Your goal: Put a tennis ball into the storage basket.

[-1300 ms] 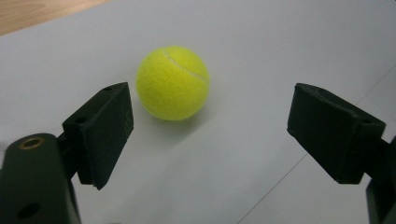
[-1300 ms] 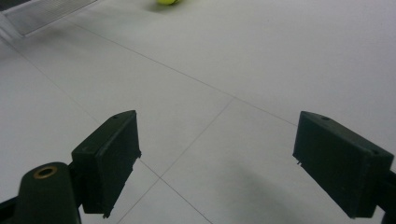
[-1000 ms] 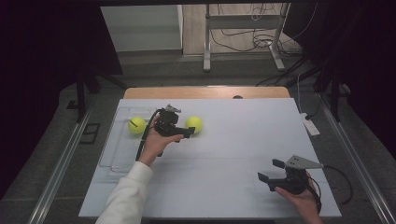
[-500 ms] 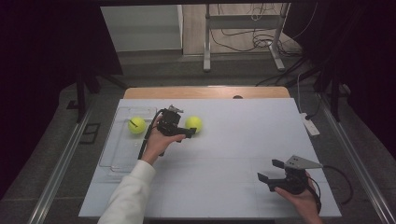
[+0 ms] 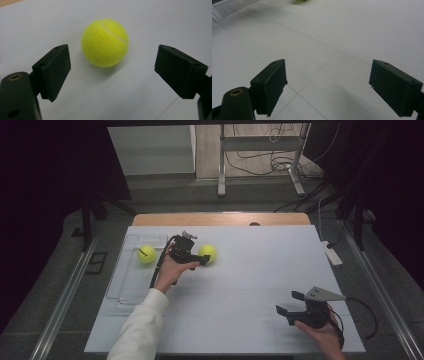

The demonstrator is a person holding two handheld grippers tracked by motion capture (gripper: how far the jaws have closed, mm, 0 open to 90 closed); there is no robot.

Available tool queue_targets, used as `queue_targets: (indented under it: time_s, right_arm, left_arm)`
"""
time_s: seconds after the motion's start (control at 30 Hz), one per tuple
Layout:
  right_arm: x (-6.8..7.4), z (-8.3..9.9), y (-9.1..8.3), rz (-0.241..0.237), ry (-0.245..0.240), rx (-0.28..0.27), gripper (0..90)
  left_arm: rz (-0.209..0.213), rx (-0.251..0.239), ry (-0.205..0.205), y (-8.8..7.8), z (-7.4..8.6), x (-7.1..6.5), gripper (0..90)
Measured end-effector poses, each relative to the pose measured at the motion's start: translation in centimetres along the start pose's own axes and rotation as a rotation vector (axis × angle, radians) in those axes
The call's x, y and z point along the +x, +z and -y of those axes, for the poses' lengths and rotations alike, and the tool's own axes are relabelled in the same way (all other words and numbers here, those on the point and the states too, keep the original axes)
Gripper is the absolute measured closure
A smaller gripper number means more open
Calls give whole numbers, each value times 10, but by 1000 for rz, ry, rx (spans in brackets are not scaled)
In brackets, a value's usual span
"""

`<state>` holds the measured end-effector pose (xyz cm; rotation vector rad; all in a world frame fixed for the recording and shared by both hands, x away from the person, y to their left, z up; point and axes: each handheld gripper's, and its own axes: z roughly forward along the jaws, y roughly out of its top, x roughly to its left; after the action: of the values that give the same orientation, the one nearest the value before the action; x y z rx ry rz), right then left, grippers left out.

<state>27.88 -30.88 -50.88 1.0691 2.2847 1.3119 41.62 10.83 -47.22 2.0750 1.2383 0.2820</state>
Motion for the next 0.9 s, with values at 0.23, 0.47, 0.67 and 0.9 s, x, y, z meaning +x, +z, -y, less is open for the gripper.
queue_targets:
  time_s: [0.23, 0.47, 0.67, 0.9]
  right_arm:
    - [0, 0, 0, 0, 0, 0, 146]
    - [0, 0, -1, 1, 1, -2, 147]
    - [0, 1, 0, -2, 3, 1, 147]
    - [0, 1, 0, -2, 3, 3, 146]
  left_arm:
    - [0, 0, -21, 6, -1, 3, 138]
    - [-2, -1, -29, 9, -3, 5, 134]
    - [3, 8, -33, 14, -4, 7, 126]
    - [-4, 15, -36, 21, -7, 7, 122]
